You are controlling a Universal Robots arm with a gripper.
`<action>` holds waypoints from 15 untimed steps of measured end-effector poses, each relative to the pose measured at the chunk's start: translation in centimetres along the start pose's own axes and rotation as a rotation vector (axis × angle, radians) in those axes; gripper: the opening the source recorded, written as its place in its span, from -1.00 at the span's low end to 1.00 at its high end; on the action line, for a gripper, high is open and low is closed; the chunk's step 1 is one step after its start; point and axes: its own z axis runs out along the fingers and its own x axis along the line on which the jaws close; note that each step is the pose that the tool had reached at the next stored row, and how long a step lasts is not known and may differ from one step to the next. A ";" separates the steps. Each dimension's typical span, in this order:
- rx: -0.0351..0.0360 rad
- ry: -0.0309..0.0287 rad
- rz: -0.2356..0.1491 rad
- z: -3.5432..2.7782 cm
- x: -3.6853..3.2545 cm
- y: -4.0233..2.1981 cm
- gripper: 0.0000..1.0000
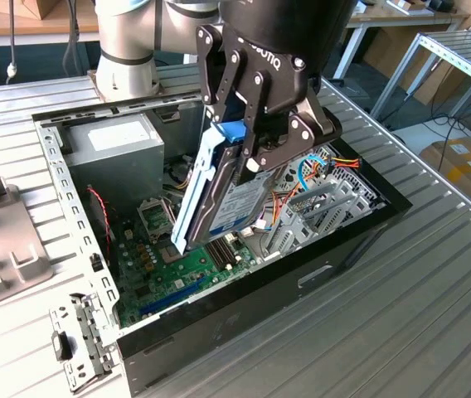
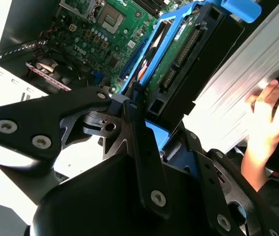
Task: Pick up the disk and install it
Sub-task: 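Pick up the disk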
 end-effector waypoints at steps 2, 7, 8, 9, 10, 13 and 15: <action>0.0000 0.0000 0.000 0.00 0.03 -0.12 -0.26; 0.0000 0.0000 0.000 0.00 0.16 -0.72 -0.26; 0.0000 0.0000 0.000 -0.01 0.18 -0.78 -0.26; 0.0000 0.0000 0.000 -0.01 0.22 -0.84 -0.26; 0.0000 -0.0001 0.000 0.00 0.25 -0.89 -0.26; 0.0000 0.0000 0.000 -0.01 0.33 -1.08 -0.26; 0.0000 0.0000 0.000 -0.01 0.39 -1.24 -0.26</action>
